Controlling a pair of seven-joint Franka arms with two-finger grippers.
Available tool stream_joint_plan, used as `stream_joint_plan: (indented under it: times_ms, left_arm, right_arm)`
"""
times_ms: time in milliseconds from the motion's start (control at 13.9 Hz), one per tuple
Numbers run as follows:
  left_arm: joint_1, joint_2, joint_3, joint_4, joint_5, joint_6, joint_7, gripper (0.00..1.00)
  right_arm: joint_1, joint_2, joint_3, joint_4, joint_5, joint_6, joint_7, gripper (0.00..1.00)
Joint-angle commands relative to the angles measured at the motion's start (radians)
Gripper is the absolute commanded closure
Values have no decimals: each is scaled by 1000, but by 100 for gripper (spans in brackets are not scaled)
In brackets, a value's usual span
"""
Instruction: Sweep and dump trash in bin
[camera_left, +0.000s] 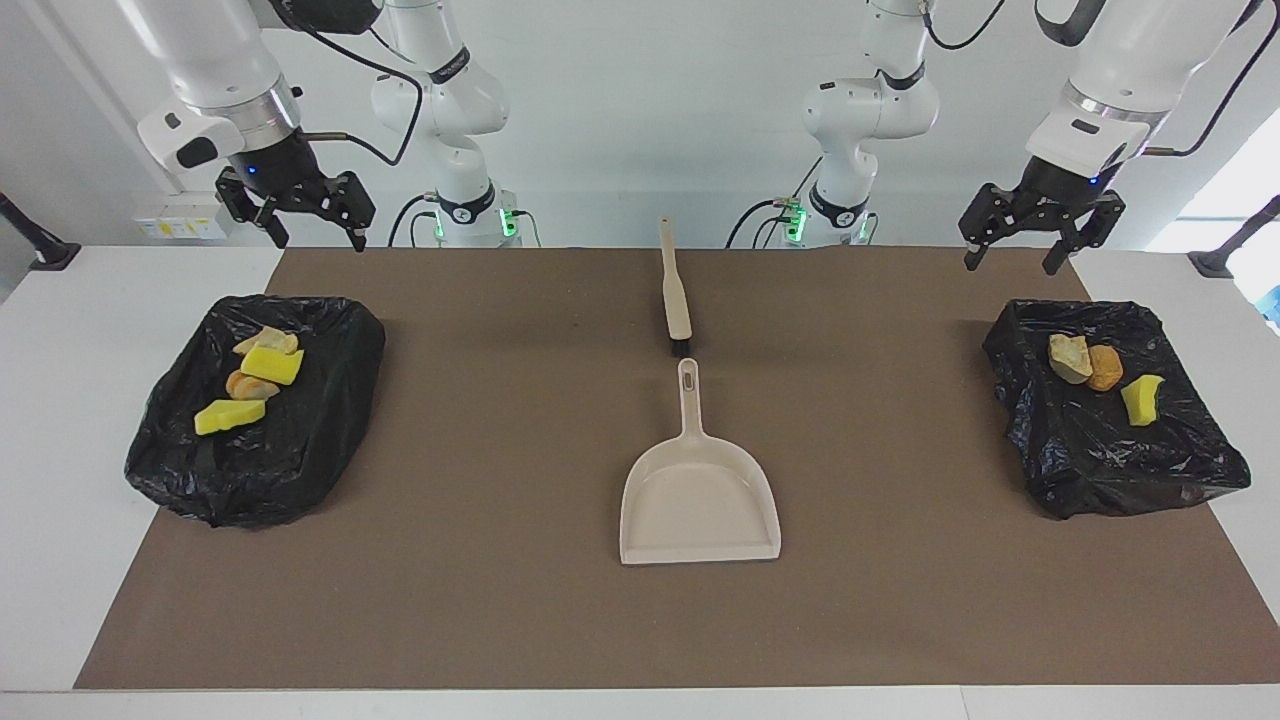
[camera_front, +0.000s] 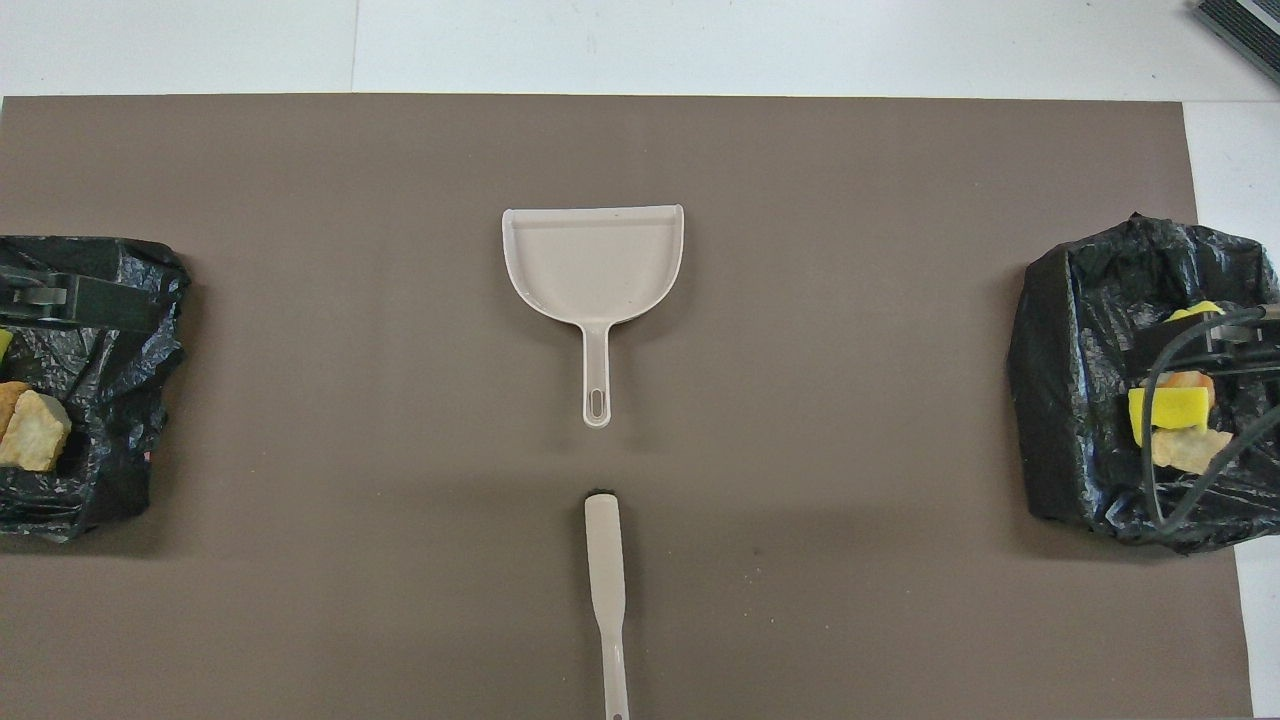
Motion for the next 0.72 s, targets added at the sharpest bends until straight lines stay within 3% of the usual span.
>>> stream_joint_plan:
  times_ms: [0, 646]
  left_arm:
    - [4, -29, -3, 1, -19, -41, -8, 0]
    - [-6, -44, -12, 0, 50, -44, -11, 0]
  right_arm:
    - [-3, -9, 0, -2, 13, -9, 22, 0]
    - [-3, -8, 0, -2, 13, -9, 19, 0]
